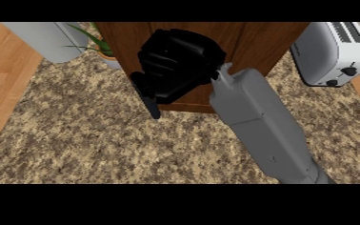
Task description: Pick up the bottled water, place it into the cabinet and close the cabinet
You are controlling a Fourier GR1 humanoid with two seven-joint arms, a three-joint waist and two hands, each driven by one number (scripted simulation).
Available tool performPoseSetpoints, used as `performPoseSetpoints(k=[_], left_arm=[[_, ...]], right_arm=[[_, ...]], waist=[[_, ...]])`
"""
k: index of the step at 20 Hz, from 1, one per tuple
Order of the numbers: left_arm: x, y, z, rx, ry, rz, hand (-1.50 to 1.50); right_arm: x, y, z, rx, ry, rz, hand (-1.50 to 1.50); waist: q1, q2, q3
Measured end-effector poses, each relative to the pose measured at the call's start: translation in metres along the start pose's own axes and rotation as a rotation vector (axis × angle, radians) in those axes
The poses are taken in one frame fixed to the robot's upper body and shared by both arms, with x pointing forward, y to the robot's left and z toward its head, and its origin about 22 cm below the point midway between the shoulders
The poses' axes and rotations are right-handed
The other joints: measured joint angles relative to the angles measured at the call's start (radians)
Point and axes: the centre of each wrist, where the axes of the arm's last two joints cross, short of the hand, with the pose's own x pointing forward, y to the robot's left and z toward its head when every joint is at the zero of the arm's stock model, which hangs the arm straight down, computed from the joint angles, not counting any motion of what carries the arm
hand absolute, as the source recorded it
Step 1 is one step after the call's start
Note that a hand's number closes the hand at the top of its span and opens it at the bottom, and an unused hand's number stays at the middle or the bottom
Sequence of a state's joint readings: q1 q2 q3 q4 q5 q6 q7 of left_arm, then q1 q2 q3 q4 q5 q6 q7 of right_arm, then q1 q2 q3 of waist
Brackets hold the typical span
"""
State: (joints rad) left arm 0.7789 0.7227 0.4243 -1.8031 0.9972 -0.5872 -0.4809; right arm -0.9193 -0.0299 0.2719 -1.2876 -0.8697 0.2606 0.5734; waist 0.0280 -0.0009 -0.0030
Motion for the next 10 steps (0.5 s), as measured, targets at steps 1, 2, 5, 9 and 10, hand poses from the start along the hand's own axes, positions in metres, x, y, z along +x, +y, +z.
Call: performPoseSetpoints(k=[1,2,5,9,10], left_arm=[[0.0,0.001,0.0,-0.001,0.0,0.0,-1.5],[0.001,0.003,0.003,0.002,0.006,-0.004,-1.5],[-0.003,0.003,0.002,-0.002,0.009,-0.003,-1.5],[-0.004,0.002,0.0,-0.004,0.008,0.003,-1.5],[-0.005,0.002,0.0,-0.008,0.008,0.005,-1.5]], right_arm=[[-0.002,-0.004,-0.001,0.0,-0.015,0.016,1.5],[-0.003,-0.007,-0.001,0.003,-0.027,0.032,1.5],[-0.005,-0.012,-0.003,0.009,-0.045,0.087,1.5],[-0.006,-0.015,-0.008,0.019,-0.06,0.14,1.5],[-0.005,-0.015,-0.009,0.023,-0.062,0.145,-1.5]], waist=[[0.001,-0.002,-0.001],[0.002,-0.005,-0.002],[0.001,-0.008,-0.003],[0.002,-0.011,-0.003],[0.002,-0.01,-0.004]])
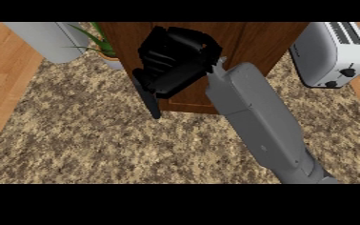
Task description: Pick up the bottled water, place it into the cabinet and close the cabinet
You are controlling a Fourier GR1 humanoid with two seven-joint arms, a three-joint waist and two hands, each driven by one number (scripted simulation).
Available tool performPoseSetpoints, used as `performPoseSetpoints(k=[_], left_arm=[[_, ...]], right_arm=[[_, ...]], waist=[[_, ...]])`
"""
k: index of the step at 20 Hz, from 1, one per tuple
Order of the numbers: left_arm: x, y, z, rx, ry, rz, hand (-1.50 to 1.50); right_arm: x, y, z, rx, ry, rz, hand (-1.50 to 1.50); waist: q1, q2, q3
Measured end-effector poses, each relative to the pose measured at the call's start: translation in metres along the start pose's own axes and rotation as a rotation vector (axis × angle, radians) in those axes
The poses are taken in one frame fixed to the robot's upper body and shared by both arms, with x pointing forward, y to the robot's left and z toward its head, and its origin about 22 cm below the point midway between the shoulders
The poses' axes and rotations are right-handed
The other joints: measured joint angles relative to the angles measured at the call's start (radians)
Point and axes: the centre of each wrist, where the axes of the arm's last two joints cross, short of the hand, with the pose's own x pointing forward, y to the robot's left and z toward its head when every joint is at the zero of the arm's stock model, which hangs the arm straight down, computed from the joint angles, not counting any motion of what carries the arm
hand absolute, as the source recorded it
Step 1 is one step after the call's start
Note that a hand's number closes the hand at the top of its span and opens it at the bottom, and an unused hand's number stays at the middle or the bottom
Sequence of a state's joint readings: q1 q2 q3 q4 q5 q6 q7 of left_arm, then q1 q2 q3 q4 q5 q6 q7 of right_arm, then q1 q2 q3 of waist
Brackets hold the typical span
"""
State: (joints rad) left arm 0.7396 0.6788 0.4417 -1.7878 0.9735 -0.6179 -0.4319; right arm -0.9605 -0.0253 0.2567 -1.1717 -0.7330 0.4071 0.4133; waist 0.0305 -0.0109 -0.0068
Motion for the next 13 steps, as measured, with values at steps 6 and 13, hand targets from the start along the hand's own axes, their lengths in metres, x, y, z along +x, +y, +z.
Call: performPoseSetpoints(k=[6,13], left_arm=[[-0.001,-0.002,-0.003,-0.013,0.002,0.008,-1.5],[-0.005,-0.008,-0.009,-0.036,0.001,0.012,-1.5]], right_arm=[[0.001,0.004,-0.01,-0.047,-0.038,0.039,-1.5],[0.006,0.006,-0.015,-0.099,-0.038,0.07,-1.5]], waist=[[0.004,0.005,-0.003],[0.006,0.01,-0.004]])
